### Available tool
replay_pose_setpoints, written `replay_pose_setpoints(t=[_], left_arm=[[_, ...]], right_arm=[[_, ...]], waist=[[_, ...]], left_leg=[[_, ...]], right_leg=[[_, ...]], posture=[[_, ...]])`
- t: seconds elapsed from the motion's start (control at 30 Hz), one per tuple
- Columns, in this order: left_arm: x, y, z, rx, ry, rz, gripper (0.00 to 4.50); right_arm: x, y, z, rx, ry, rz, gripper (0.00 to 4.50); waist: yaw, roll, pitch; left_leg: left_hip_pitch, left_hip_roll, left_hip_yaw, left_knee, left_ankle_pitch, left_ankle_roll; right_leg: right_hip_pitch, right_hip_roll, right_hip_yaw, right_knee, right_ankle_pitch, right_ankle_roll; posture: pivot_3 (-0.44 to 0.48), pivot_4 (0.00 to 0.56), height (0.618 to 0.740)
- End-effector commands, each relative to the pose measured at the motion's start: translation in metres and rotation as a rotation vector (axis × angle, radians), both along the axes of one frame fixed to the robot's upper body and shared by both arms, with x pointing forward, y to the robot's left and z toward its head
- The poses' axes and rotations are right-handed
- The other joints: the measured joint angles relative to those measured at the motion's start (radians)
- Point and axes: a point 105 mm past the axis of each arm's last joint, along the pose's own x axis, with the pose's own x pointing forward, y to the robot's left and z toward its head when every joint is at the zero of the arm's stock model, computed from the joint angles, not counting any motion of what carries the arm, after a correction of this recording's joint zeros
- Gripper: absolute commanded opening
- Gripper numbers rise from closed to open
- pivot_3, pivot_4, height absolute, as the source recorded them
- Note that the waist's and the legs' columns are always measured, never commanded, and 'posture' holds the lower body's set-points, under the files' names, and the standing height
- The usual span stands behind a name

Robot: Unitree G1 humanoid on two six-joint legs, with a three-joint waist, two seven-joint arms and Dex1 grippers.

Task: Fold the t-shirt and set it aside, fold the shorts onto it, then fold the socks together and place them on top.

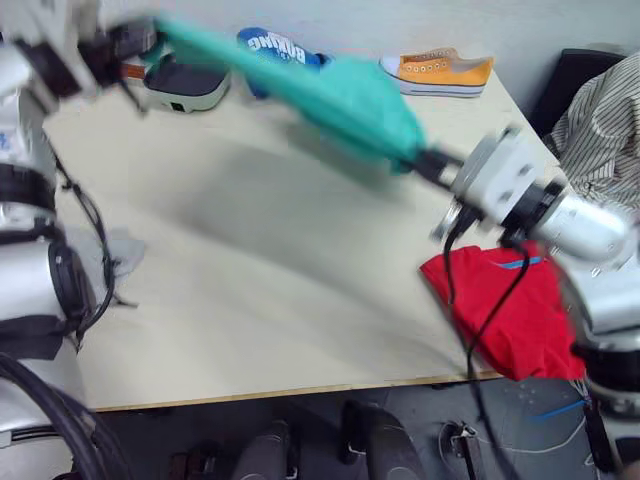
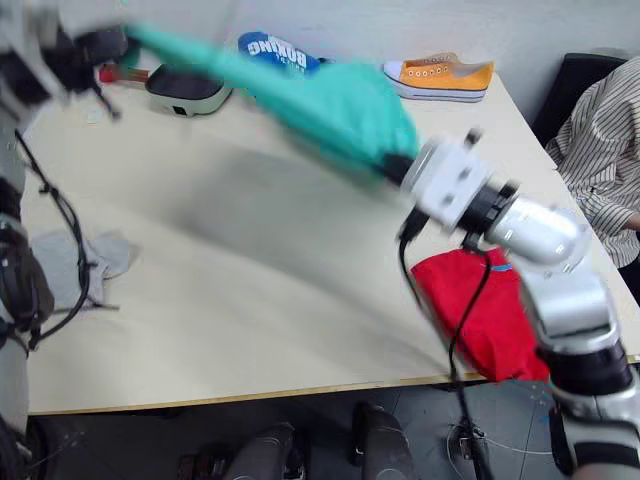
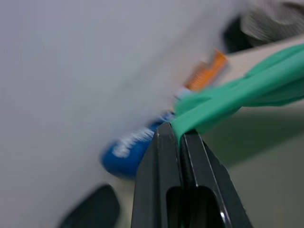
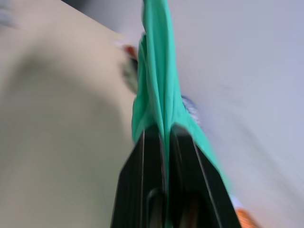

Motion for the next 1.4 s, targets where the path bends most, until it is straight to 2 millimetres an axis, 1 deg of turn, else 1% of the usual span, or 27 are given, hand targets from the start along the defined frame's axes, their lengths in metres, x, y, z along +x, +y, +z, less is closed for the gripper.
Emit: replay_pose_setpoints(t=[0.03,0.07,0.1,0.17,0.2,0.3,0.37,0.47,0.5,0.57,0.6,0.63,0.67,0.7,0.77,0.83,0.87,0.93,0.97,1.03,1.1,1.13,1.2,1.23,1.3,1.37,1.4], left_arm=[[-0.034,0.030,-0.023,0.028,0.181,-0.030,0.00],[-0.043,0.038,-0.048,0.077,0.291,-0.021,0.00],[-0.055,0.045,-0.072,0.138,0.408,-0.022,0.00],[-0.081,0.055,-0.109,0.261,0.592,-0.032,0.00],[-0.092,0.057,-0.120,0.298,0.658,-0.039,0.00],[-0.110,0.057,-0.127,0.334,0.774,-0.056,0.00],[-0.127,0.054,-0.129,0.357,0.885,-0.087,0.00],[-0.148,0.048,-0.128,0.389,1.014,-0.131,0.00],[-0.151,0.046,-0.125,0.398,1.036,-0.142,0.00],[-0.149,0.041,-0.121,0.416,1.033,-0.156,0.00],[-0.142,0.039,-0.119,0.424,1.003,-0.161,0.00],[-0.129,0.034,-0.117,0.429,0.949,-0.173,0.00],[-0.113,0.026,-0.113,0.424,0.886,-0.193,0.00],[-0.092,0.014,-0.106,0.406,0.808,-0.217,0.00],[-0.052,-0.017,-0.089,0.353,0.658,-0.258,0.00],[-0.014,-0.054,-0.067,0.293,0.479,-0.279,0.00],[0.005,-0.077,-0.054,0.262,0.365,-0.272,0.00],[0.028,-0.118,-0.030,0.208,0.199,-0.260,0.00],[0.033,-0.130,-0.024,0.195,0.152,-0.255,0.00],[0.045,-0.164,-0.013,0.189,0.041,-0.211,0.00],[0.054,-0.186,-0.009,0.188,-0.040,-0.155,0.00],[0.056,-0.193,-0.008,0.188,-0.066,-0.131,0.00],[0.065,-0.209,-0.019,0.186,-0.073,-0.064,0.00],[0.069,-0.215,-0.028,0.212,-0.068,-0.034,0.00],[0.073,-0.219,-0.039,0.245,-0.071,0.006,0.00],[0.079,-0.217,-0.054,0.249,-0.038,0.058,0.42],[0.081,-0.215,-0.062,0.258,-0.021,0.079,0.63]], right_arm=[[-0.013,0.001,-0.039,-0.054,0.132,0.040,0.01],[-0.020,0.002,-0.058,-0.092,0.185,0.068,0.01],[-0.026,0.003,-0.073,-0.111,0.242,0.091,0.01],[-0.038,0.004,-0.091,-0.108,0.338,0.135,0.01],[-0.042,0.005,-0.094,-0.090,0.383,0.150,0.01],[-0.055,0.004,-0.100,-0.056,0.501,0.198,0.01],[-0.070,0.001,-0.105,-0.044,0.622,0.251,0.01],[-0.089,0.000,-0.109,-0.015,0.779,0.324,0.01],[-0.094,-0.001,-0.109,0.004,0.824,0.335,0.01],[-0.100,-0.003,-0.109,0.035,0.881,0.337,0.01],[-0.099,-0.004,-0.109,0.057,0.890,0.320,0.01],[-0.095,-0.006,-0.108,0.098,0.891,0.288,0.01],[-0.090,-0.009,-0.107,0.149,0.893,0.256,0.01],[-0.084,-0.012,-0.105,0.211,0.898,0.218,0.01],[-0.073,-0.020,-0.101,0.321,0.920,0.151,0.01],[-0.064,-0.030,-0.098,0.426,0.939,0.090,0.01],[-0.059,-0.037,-0.095,0.506,0.956,0.058,0.01],[-0.049,-0.049,-0.089,0.650,0.971,-0.003,0.01],[-0.046,-0.053,-0.087,0.694,0.975,-0.025,0.01],[-0.035,-0.065,-0.090,0.775,0.974,-0.122,0.01],[-0.026,-0.073,-0.093,0.830,0.972,-0.201,0.01],[-0.023,-0.075,-0.094,0.847,0.971,-0.225,0.01],[-0.018,-0.078,-0.100,0.829,0.954,-0.299,0.01],[-0.016,-0.078,-0.103,0.805,0.939,-0.331,0.01],[-0.013,-0.076,-0.105,0.784,0.918,-0.367,0.01],[-0.008,-0.076,-0.105,0.762,0.880,-0.419,0.00],[-0.006,-0.077,-0.103,0.764,0.861,-0.438,0.25]], waist=[[0.005,0.001,0.001],[0.007,0.001,0.001],[0.011,0.002,0.001],[0.016,0.002,0.002],[0.022,0.003,0.002],[0.040,0.005,0.003],[0.051,0.006,0.004],[0.055,0.013,0.008],[0.055,0.016,0.010],[0.058,0.019,0.011],[0.061,0.020,0.012],[0.064,0.020,0.012],[0.071,0.020,0.011],[0.084,0.020,0.011],[0.100,0.018,0.010],[0.113,0.016,0.009],[0.116,0.015,0.009],[0.112,0.015,0.009],[0.109,0.015,0.009],[0.098,0.015,0.009],[0.084,0.015,0.009],[0.079,0.015,0.009],[0.076,0.015,0.009],[0.077,0.015,0.009],[0.077,0.015,0.009],[0.076,0.015,0.009],[0.075,0.015,0.009]], left_leg=[[0.002,0.000,-0.002,0.002,0.000,0.000],[0.004,0.001,-0.003,0.004,0.000,0.000],[0.007,0.002,-0.005,0.005,0.000,0.000],[0.009,0.002,-0.007,0.006,-0.001,-0.002],[0.009,0.003,-0.009,0.007,-0.002,-0.002],[0.005,0.004,-0.015,0.014,-0.003,-0.004],[0.005,0.004,-0.017,0.016,-0.003,-0.005],[0.009,0.004,-0.021,0.016,-0.004,-0.005],[0.010,0.004,-0.022,0.016,-0.005,-0.005],[0.013,0.004,-0.024,0.015,-0.005,-0.005],[0.014,0.004,-0.025,0.014,-0.005,-0.005],[0.015,0.004,-0.025,0.014,-0.005,-0.005],[0.015,0.004,-0.026,0.014,-0.005,-0.005],[0.015,0.004,-0.026,0.015,-0.005,-0.005],[0.016,0.003,-0.026,0.015,-0.004,-0.005],[0.016,0.001,-0.026,0.017,-0.003,-0.004],[0.015,0.001,-0.026,0.018,-0.003,-0.003],[0.009,-0.001,-0.026,0.019,-0.002,-0.001],[0.007,-0.001,-0.026,0.018,-0.002,0.000],[0.005,-0.002,-0.025,0.016,-0.003,0.001],[0.005,-0.002,-0.023,0.012,-0.003,0.002],[0.006,-0.002,-0.022,0.011,-0.003,0.002],[0.006,-0.001,-0.021,0.008,-0.003,0.002],[0.007,-0.001,-0.020,0.007,-0.003,0.002],[0.007,0.000,-0.020,0.008,-0.002,0.001],[0.008,0.001,-0.019,0.008,0.000,0.001],[0.008,0.001,-0.019,0.010,0.000,0.001]], right_leg=[[0.004,0.000,0.000,0.000,0.000,0.000],[0.009,0.000,0.000,-0.002,0.002,0.000],[0.013,-0.002,0.000,-0.003,0.002,0.000],[0.016,-0.002,0.002,-0.004,0.002,0.000],[0.016,-0.002,0.003,-0.003,0.002,-0.001],[0.016,-0.002,0.003,-0.001,0.002,-0.002],[0.017,-0.001,0.003,-0.001,0.002,-0.002],[0.023,-0.002,0.004,-0.004,0.001,-0.003],[0.025,-0.002,0.003,-0.006,0.001,-0.003],[0.028,-0.002,0.003,-0.011,0.001,-0.003],[0.029,-0.002,0.003,-0.011,0.001,-0.003],[0.030,-0.001,0.003,-0.010,0.001,-0.004],[0.030,-0.001,0.002,-0.010,0.001,-0.004],[0.031,0.000,0.002,-0.009,0.001,-0.004],[0.032,0.001,0.002,-0.007,0.001,-0.003],[0.032,0.002,0.003,-0.001,0.002,-0.002],[0.032,0.002,0.003,-0.001,0.002,-0.001],[0.029,0.001,0.003,-0.004,0.004,0.001],[0.027,0.001,0.002,-0.006,0.005,0.003],[0.027,0.000,0.001,-0.011,0.006,0.005],[0.026,0.000,0.000,-0.013,0.006,0.006],[0.026,0.001,0.000,-0.014,0.006,0.006],[0.025,0.001,0.001,-0.016,0.006,0.006],[0.025,0.001,0.001,-0.015,0.006,0.006],[0.025,0.001,0.001,-0.014,0.006,0.006],[0.025,0.000,0.002,-0.012,0.006,0.006],[0.025,0.000,0.002,-0.011,0.006,0.005]], posture=[[0.000,0.150,0.740],[0.000,0.150,0.740],[0.000,0.150,0.740],[0.000,0.150,0.740],[0.000,0.150,0.740],[0.000,0.150,0.740],[0.000,0.150,0.740],[0.000,0.150,0.740],[0.000,0.150,0.740],[0.000,0.150,0.740],[0.000,0.150,0.740],[0.000,0.150,0.740],[0.000,0.150,0.740],[0.000,0.150,0.740],[0.000,0.150,0.740],[0.000,0.150,0.740],[0.000,0.150,0.740],[0.000,0.150,0.740],[0.000,0.150,0.740],[0.000,0.150,0.740],[0.000,0.150,0.740],[0.000,0.150,0.740],[0.000,0.150,0.740],[0.000,0.150,0.740],[0.000,0.150,0.740],[0.000,0.150,0.740],[0.000,0.150,0.740]])
